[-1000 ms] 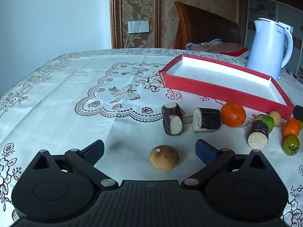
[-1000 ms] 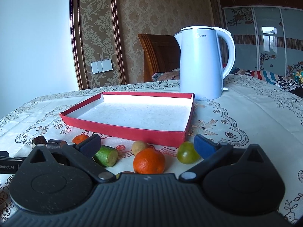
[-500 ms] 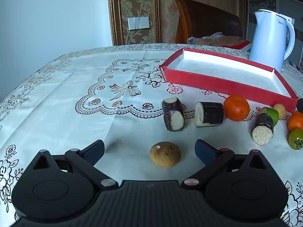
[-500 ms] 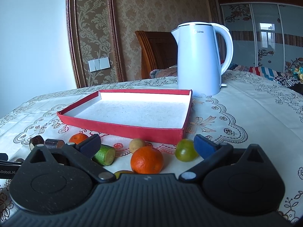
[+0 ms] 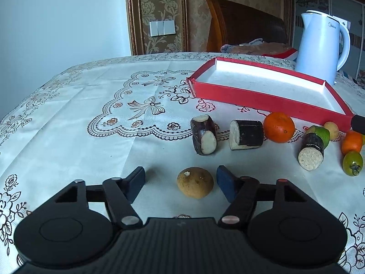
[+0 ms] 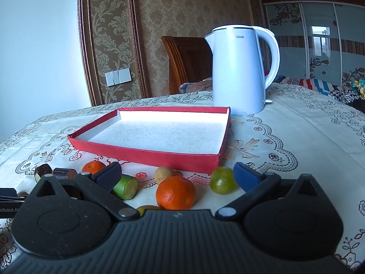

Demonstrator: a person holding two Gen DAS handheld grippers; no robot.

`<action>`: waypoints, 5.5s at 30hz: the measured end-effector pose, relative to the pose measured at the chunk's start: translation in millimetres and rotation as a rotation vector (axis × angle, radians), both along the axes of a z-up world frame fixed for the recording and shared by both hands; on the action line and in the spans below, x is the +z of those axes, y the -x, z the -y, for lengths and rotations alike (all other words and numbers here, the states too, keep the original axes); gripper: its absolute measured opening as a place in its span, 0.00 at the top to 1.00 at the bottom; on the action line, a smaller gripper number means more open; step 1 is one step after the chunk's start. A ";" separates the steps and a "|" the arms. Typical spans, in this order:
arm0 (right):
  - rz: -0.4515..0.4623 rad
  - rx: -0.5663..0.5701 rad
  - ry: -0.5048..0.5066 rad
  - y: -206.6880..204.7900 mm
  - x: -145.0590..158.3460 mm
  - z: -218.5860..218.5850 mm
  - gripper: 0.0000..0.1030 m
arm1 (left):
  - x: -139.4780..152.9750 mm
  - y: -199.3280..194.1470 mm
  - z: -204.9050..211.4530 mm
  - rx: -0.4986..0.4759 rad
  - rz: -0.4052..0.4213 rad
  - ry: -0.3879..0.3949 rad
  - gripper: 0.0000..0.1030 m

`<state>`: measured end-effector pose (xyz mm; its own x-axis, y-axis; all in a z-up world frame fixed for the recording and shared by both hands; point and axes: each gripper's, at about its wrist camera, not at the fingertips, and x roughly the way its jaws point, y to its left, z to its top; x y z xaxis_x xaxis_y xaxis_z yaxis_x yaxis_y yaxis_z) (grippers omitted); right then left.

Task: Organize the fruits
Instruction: 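Close the left gripper on the brown potato, then carry the potato into the tray with left while right carries a green tomato in, then open both grippers to release the potato and tomato in the tray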

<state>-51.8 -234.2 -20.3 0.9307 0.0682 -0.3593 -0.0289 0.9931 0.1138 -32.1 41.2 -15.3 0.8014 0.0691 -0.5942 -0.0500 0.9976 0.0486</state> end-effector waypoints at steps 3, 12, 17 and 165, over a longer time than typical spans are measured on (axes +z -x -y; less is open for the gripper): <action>-0.005 -0.005 -0.003 -0.5 -0.2 0.9 0.00 | 0.1 4.3 -0.8 -0.005 0.005 0.008 0.48; -0.016 -0.014 -0.016 -2.7 -0.7 2.7 0.00 | 0.5 10.4 -1.3 -0.013 0.018 0.019 0.71; 0.009 -0.033 -0.057 3.2 0.8 14.0 0.00 | 1.4 9.7 2.8 -0.013 0.016 -0.009 0.71; -0.160 0.012 0.090 -143.6 4.3 9.9 0.20 | 16.6 -155.2 99.6 -0.159 0.027 0.013 0.43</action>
<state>91.7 -244.1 -16.0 0.8606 0.0400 -0.5077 -0.0294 0.9992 0.0288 123.0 -58.4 1.3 0.8170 -0.0676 -0.5726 0.1077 0.9935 0.0364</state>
